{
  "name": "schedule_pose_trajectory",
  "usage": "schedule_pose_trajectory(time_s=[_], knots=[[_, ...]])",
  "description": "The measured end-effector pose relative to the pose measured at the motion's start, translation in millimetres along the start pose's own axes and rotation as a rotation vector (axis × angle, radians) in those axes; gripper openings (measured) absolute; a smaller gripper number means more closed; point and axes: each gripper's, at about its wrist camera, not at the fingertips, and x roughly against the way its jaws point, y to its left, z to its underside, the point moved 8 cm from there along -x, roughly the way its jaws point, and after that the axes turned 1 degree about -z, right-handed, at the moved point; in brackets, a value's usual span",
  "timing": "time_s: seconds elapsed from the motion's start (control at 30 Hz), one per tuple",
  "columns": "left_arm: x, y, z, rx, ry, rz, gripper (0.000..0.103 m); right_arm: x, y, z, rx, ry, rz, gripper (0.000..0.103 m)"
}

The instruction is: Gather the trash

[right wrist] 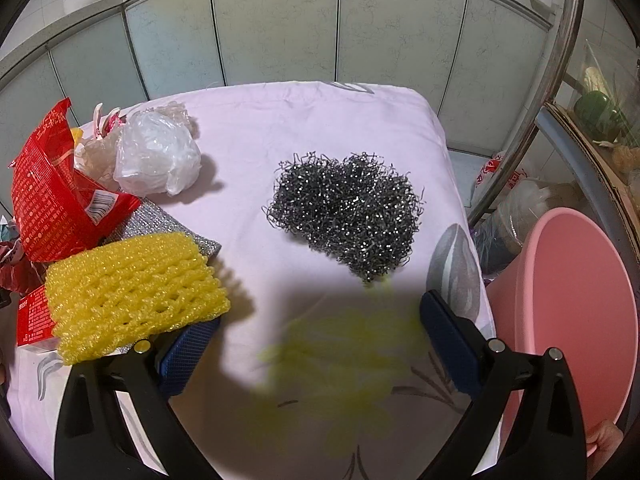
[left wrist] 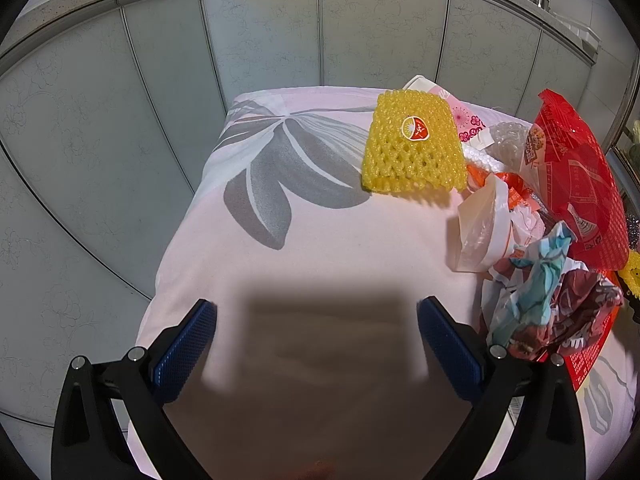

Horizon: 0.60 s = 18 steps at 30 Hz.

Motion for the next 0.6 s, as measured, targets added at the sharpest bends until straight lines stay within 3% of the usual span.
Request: schedule_pose_trajectory(time_s=[0.6], knots=[[-0.6, 1.1, -0.6, -0.002, 0.0, -0.001, 0.099, 0.2, 0.5, 0.0, 0.0, 0.0, 0.0, 0.1]])
